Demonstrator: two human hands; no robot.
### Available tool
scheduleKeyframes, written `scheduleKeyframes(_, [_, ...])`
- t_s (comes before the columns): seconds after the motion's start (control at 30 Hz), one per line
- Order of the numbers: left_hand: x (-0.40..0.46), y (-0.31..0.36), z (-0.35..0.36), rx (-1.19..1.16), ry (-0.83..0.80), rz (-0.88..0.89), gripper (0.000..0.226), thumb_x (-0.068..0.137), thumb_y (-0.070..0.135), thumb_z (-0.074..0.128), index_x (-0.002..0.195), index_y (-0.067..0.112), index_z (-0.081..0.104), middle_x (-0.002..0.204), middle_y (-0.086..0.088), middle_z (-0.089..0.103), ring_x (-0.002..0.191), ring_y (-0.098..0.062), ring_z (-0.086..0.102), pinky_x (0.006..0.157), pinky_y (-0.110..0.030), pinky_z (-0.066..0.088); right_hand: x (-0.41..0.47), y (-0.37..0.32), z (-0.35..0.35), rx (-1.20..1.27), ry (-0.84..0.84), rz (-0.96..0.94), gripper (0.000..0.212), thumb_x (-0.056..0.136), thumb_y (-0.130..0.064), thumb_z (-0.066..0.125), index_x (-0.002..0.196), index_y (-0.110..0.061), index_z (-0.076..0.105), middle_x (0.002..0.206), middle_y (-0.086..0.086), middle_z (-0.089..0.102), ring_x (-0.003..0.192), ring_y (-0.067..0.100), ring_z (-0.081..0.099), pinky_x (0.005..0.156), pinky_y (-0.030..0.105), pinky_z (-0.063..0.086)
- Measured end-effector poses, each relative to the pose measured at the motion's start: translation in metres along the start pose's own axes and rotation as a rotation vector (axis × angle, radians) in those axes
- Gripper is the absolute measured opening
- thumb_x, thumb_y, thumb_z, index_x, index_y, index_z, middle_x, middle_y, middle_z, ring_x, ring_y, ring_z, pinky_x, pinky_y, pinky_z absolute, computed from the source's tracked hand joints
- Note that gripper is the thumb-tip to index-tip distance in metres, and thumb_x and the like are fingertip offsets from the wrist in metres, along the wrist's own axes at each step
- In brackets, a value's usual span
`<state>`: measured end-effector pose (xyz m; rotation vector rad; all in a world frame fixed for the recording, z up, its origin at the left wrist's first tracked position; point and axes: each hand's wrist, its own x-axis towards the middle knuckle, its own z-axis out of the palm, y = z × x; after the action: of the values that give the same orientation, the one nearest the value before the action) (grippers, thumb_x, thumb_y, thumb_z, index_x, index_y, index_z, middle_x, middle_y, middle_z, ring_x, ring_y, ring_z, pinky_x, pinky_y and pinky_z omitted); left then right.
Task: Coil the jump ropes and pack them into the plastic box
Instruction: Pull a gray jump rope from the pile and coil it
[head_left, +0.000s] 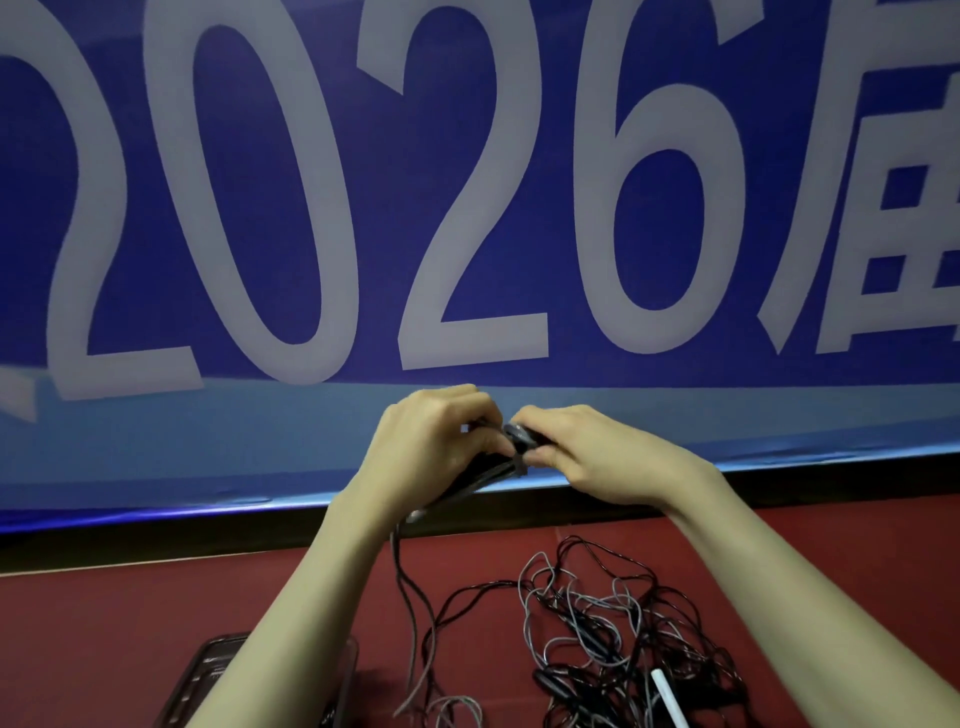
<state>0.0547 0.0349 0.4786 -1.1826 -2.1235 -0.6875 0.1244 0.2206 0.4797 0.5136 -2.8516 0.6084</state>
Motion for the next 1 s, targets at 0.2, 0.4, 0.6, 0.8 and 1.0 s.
scheduleKeyframes(0.2, [0.005, 0.005, 0.009, -0.177, 0.004, -0.049, 0.022, 0.069, 0.048, 0.069, 0.072, 0.027, 0.063, 0.070, 0.016, 0.063, 0.065, -0.006, 0.053, 0.059, -0.034, 0.045, -0.006, -0.001, -0.019, 0.066, -0.008, 0.024, 0.007, 0.092, -0.017, 0.060, 0.086, -0.020, 0.060, 0.075, -0.002, 0.060, 0.063, 0.017, 0.052, 0.061, 0.037, 0.045])
scheduleKeyframes(0.4, [0.007, 0.002, 0.008, -0.508, -0.180, -0.189, 0.016, 0.076, 0.024, 0.078, 0.068, 0.017, 0.066, 0.060, 0.009, 0.061, 0.057, -0.003, 0.050, 0.059, -0.017, 0.039, -0.010, 0.000, -0.020, 0.137, -0.050, -0.002, 0.007, 0.093, -0.019, 0.060, 0.091, -0.013, 0.063, 0.073, -0.003, 0.063, 0.063, 0.015, 0.055, 0.064, 0.038, 0.047])
scheduleKeyframes(0.6, [0.005, -0.008, 0.005, -0.881, -0.319, -0.398, 0.020, 0.081, 0.012, 0.072, 0.063, 0.019, 0.067, 0.049, 0.005, 0.048, 0.042, -0.005, 0.035, 0.043, -0.015, 0.029, -0.010, -0.007, -0.021, 0.219, -0.075, -0.074, 0.008, 0.096, -0.017, 0.057, 0.096, -0.011, 0.062, 0.069, -0.012, 0.059, 0.062, 0.002, 0.051, 0.064, 0.025, 0.043])
scheduleKeyframes(0.8, [0.000, -0.019, 0.013, -0.947, -0.416, -0.447, 0.031, 0.075, 0.039, 0.073, 0.068, 0.012, 0.058, 0.054, -0.001, 0.042, 0.048, -0.012, 0.032, 0.049, -0.030, 0.017, -0.014, -0.002, -0.026, 0.340, -0.123, -0.102, 0.008, 0.097, -0.009, 0.055, 0.100, -0.003, 0.060, 0.082, 0.000, 0.061, 0.070, 0.007, 0.051, 0.065, 0.023, 0.042])
scheduleKeyframes(1.0, [0.010, -0.005, 0.027, -1.011, -0.180, -0.405, 0.022, 0.088, 0.020, 0.058, 0.067, 0.012, 0.058, 0.066, -0.009, 0.053, 0.057, -0.015, 0.049, 0.055, -0.021, 0.043, -0.013, 0.007, -0.025, 0.522, -0.027, -0.106, 0.007, 0.099, -0.007, 0.052, 0.099, -0.003, 0.058, 0.080, 0.007, 0.061, 0.069, 0.012, 0.050, 0.060, 0.021, 0.040])
